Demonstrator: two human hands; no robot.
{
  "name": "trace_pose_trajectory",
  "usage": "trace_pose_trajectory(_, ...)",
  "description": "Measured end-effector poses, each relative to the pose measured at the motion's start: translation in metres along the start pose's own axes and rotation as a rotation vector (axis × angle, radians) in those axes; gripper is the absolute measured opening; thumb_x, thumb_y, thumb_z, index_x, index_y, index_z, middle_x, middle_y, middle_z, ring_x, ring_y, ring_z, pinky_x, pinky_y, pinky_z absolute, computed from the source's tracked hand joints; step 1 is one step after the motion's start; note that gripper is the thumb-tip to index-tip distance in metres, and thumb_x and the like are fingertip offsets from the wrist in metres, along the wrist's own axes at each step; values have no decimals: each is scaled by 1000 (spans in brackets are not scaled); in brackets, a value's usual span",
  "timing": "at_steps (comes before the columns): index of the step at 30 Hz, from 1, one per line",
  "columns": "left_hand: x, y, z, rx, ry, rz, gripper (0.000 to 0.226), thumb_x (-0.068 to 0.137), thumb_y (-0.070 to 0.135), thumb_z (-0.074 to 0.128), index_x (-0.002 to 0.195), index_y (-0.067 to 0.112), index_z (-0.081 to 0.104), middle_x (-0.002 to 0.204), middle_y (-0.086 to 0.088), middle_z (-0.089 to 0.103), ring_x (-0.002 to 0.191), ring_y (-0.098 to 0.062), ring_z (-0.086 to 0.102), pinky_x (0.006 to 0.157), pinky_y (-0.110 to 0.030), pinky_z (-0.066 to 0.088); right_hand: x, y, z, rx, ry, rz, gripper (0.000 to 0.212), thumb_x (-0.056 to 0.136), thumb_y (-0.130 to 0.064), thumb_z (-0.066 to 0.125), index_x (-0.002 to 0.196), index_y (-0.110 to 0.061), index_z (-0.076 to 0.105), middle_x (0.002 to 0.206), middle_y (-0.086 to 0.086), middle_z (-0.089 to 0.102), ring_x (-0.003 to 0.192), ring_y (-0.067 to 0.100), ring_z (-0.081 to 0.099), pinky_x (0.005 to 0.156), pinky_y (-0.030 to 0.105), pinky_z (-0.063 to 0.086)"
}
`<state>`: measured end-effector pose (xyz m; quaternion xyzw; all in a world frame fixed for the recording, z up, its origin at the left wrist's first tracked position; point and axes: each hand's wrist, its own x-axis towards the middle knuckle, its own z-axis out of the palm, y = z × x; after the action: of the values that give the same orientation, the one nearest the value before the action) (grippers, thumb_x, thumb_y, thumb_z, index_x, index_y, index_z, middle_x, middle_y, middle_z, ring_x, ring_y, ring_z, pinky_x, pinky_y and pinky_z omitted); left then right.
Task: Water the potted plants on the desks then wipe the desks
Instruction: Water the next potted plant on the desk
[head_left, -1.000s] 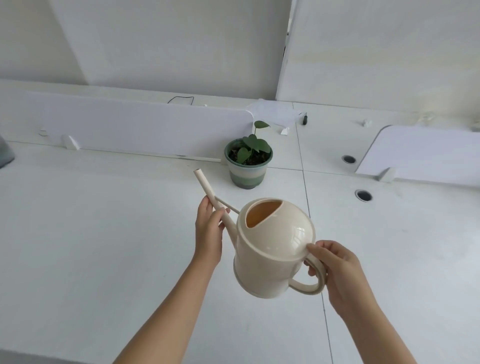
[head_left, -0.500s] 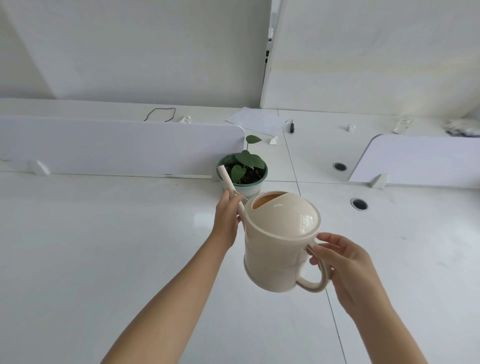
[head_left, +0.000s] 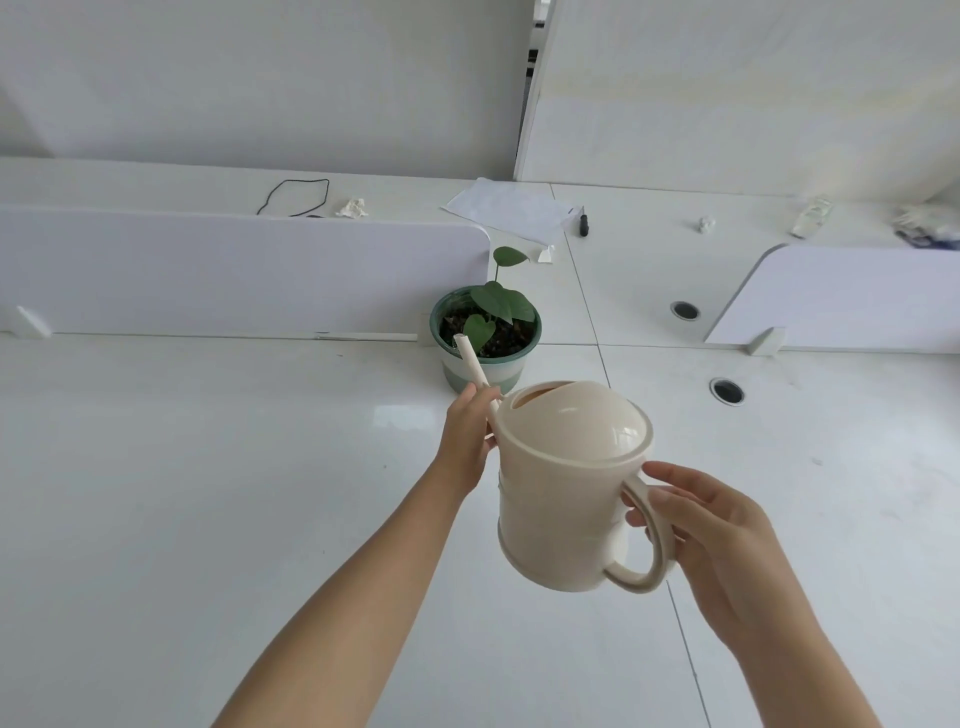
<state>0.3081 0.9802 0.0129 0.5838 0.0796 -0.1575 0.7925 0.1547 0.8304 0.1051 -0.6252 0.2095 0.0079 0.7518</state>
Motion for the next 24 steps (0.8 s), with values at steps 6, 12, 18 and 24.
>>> trace_pose_trajectory(6, -1, -4, 18, 66, -55, -29, 18, 95, 10, 40, 79, 10, 48, 75, -1, 51, 63, -4, 52, 53, -13, 46, -2, -9, -12, 9, 10, -30, 19, 75, -2, 57, 92, -8, 62, 56, -2, 68, 52, 8, 62, 50, 12, 47)
trace_pose_trajectory(12, 8, 13, 42, 76, -126, -64, 19, 88, 13, 45, 70, 9, 39, 65, -1, 33, 62, -15, 32, 55, -22, 37, 0, -21, -14, -13, 74, -121, 87, 18, -42, 87, 96, -9, 64, 61, 1, 70, 56, 7, 64, 53, 12, 48)
trace_pose_trajectory(18, 9, 20, 50, 11, -145, -97, 20, 80, 21, 50, 64, 18, 38, 63, 0, 34, 63, -16, 33, 59, -27, 33, 0, -21, -16, 11, 95, -140, 80, 32, -39, 85, 101, -8, 62, 62, -1, 70, 58, 7, 64, 56, 13, 50)
trace_pose_trajectory(24, 5, 11, 32, 84, -114, -5, 31, 92, 7, 39, 63, 14, 32, 64, 0, 33, 48, -4, 38, 43, -11, 37, -1, -14, -11, 22, 35, -83, 37, 61, -11, 72, 96, -9, 62, 58, -2, 68, 54, 6, 62, 53, 11, 48)
